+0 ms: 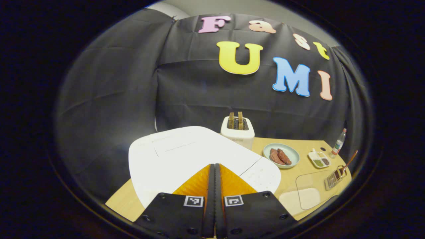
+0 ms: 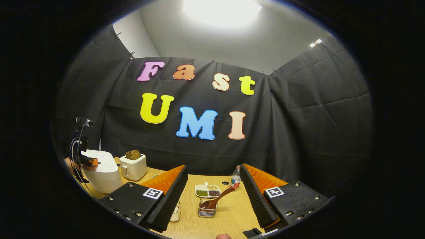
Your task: Close the left gripper, press the button to open the rice cooker; take a wooden spoon from the chopstick holder with the right hand, scoop a spoonful of rice and pour it into the rice cooker, then put the wooden spoon back into the chopstick holder.
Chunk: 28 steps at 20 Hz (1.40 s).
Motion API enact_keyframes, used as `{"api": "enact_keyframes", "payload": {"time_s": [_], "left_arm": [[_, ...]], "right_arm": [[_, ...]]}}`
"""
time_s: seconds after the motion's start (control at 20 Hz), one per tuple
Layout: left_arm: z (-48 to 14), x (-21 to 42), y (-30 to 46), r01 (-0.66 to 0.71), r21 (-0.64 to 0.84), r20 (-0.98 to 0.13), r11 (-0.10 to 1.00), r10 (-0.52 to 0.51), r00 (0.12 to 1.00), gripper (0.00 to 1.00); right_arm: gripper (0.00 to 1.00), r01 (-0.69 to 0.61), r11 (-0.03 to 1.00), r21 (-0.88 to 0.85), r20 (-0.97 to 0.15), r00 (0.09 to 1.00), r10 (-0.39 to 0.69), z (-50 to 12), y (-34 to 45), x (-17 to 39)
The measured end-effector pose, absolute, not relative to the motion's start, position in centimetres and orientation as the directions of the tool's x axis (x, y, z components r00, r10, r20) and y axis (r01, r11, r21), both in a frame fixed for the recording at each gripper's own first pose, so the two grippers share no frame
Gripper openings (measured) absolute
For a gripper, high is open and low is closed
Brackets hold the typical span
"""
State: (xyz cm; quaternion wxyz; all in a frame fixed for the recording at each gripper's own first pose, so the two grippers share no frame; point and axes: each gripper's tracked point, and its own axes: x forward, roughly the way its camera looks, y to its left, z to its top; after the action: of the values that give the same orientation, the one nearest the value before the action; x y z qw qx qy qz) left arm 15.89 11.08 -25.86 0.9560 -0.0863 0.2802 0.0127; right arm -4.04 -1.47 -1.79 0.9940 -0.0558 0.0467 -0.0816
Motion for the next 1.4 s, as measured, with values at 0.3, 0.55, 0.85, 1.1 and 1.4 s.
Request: {"api": "enact_keyframes", "payload": {"time_s": [0.3,0.55,0.85,1.1,1.4], "left_arm": [[-22.3,15.9,11.9,-0.082,-0.156,-0.460,0.984,0.001,0.888,0.09],[-16.0,16.7,13.2,-0.097,-0.070,-0.351,0.993,0.066,0.934,0.09],[-7.0,14.5,11.0,-0.069,-0.009,-0.174,0.998,0.067,0.983,0.09],[-2.2,10.8,6.6,-0.012,-0.021,-0.057,1.000,0.011,0.998,0.30],[-1.1,6.8,3.3,0.005,-0.007,-0.016,1.000,-0.005,1.000,0.91]], "right_arm": [[0.96,0.143,0.983,-0.118,-0.076,0.985,-0.153,-1.7,-2.4,-4.2],[0.96,0.123,0.988,-0.089,-0.092,0.987,-0.131,-2.3,-3.1,-4.0],[0.96,0.089,0.994,-0.060,-0.125,0.987,-0.096,-3.8,-4.1,-2.3],[0.96,0.081,0.995,-0.053,-0.125,0.988,-0.087,-4.4,-5.7,0.2],[0.96,0.092,0.995,-0.034,-0.122,0.988,-0.095,-5.3,-8.3,3.6]]}}
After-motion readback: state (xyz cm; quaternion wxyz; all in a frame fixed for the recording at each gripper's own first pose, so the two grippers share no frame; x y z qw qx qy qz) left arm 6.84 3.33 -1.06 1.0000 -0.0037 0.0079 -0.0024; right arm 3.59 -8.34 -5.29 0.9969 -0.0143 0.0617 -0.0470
